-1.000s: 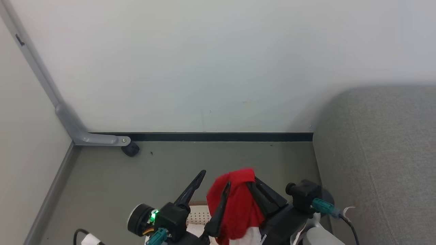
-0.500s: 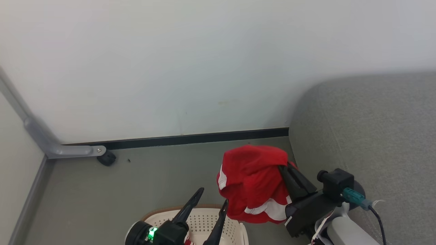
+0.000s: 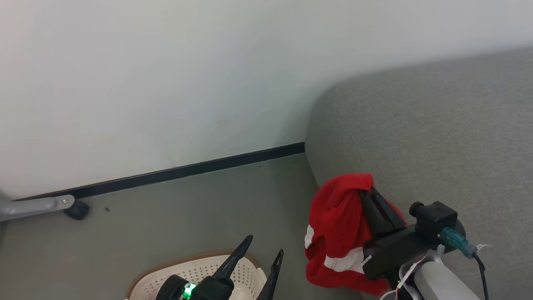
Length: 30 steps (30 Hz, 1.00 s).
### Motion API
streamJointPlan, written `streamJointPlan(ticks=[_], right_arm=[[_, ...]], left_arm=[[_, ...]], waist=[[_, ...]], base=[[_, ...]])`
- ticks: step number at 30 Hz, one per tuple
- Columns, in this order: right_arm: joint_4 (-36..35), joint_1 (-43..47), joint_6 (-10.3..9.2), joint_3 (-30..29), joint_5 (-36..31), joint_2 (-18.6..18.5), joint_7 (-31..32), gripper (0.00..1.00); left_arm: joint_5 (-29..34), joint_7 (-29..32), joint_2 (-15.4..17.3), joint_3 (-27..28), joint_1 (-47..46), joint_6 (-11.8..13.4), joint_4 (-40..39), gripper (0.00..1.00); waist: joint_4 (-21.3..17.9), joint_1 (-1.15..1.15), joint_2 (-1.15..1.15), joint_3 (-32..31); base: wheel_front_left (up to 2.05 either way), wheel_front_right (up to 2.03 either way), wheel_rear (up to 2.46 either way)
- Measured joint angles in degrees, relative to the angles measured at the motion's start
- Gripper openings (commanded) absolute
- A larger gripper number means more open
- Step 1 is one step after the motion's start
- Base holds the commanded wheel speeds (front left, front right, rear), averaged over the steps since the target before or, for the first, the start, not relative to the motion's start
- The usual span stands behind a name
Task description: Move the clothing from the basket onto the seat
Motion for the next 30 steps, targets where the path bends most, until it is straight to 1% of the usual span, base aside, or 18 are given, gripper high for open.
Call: streamJointPlan(ticks=[6,8,9,12,17,20,25,30], right_arm=[[-2.4,1.6,-0.99,-1.9,0.0,-0.6,0.0,0.00],[-3.0,1.9,-1.05,-2.4,0.0,-0.7,0.0,0.00],[-3.4,1.9,-1.42,-2.8,0.0,-0.7,0.0,0.00],[-4.6,2.4,-1.52,-3.7,0.0,-0.9,0.0,0.00],[-5.9,3.3,-2.45,-5.7,0.0,-1.2,0.0,0.00],[-6.4,3.3,-2.50,-7.1,0.0,-1.4,0.0,0.00],[-7.1,3.2,-3.02,-10.5,0.4,-2.7,0.0,0.00],[-7.5,1.1,-3.38,-14.5,0.8,-3.9,0.0,0.00]], left_arm=[[0.2,0.6,0.5,0.0,0.2,0.1,-0.4,1.00],[0.4,1.0,0.7,0.0,0.1,0.2,-0.7,1.00],[0.4,1.1,0.8,0.0,0.1,0.3,-0.8,1.00],[0.5,1.6,1.0,0.0,0.0,0.5,-1.1,1.00],[1.1,2.4,1.5,0.0,-0.6,0.5,-1.5,1.00],[2.1,2.9,1.7,0.0,-1.3,0.5,-1.7,1.00],[2.4,3.9,1.6,-0.4,-2.7,0.5,-2.1,1.00],[2.7,5.2,1.6,-0.8,-3.9,0.5,-2.6,1.00]], waist=[[-4.3,0.00,0.00,1.2],[-5.8,0.00,0.00,1.7],[-6.5,0.00,0.00,1.9],[-8.7,0.00,0.00,2.7],[-12.1,0.00,0.00,4.2],[-13.9,0.00,0.00,5.2],[-15.8,0.01,0.00,7.4],[-16.6,0.00,0.00,9.8]], base=[[0.00,0.00,0.00],[0.00,0.00,0.00],[0.00,0.00,0.00],[0.00,0.00,0.00],[0.00,0.00,0.00],[0.00,0.00,0.00],[0.00,0.00,0.00],[0.00,0.00,0.00]])
